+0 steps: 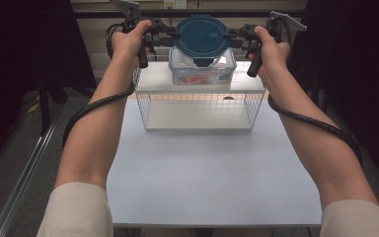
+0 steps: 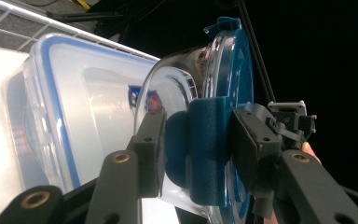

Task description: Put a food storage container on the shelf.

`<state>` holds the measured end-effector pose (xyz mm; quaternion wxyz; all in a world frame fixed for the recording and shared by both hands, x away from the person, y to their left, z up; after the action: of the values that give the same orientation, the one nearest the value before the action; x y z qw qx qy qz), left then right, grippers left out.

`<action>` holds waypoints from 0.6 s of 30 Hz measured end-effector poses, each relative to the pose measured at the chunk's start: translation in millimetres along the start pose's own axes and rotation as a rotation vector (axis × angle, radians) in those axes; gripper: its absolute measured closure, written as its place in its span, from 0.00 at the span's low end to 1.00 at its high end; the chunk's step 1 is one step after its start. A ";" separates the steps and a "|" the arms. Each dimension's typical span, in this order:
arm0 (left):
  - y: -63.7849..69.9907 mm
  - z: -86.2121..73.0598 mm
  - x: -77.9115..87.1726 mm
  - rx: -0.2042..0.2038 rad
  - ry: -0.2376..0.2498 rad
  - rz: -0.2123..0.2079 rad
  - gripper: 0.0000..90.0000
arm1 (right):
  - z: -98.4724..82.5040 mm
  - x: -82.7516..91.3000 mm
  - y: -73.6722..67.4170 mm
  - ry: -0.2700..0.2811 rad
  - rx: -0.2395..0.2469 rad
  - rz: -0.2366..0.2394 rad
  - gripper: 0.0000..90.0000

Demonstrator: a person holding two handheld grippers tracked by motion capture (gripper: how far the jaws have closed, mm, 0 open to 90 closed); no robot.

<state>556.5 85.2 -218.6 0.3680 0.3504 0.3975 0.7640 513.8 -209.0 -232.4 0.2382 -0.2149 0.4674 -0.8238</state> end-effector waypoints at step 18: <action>-17.1 7.2 -20.0 0.074 0.024 0.019 0.63 | 12.6 -21.0 17.5 0.043 -0.070 -0.061 0.63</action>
<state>577.0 77.9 -235.2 0.3428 0.3582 0.4268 0.7563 541.1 -212.8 -244.5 0.1952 -0.2197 0.4942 -0.8181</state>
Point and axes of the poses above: each handheld gripper's, and its own axes: x roughly backward along the jaws, z roughly out of its top, y roughly to its right, the point moved 4 cm from there along -x, roughly forward along the jaws, and after that the axes turned 12 degrees about y, right-handed, at the moved point
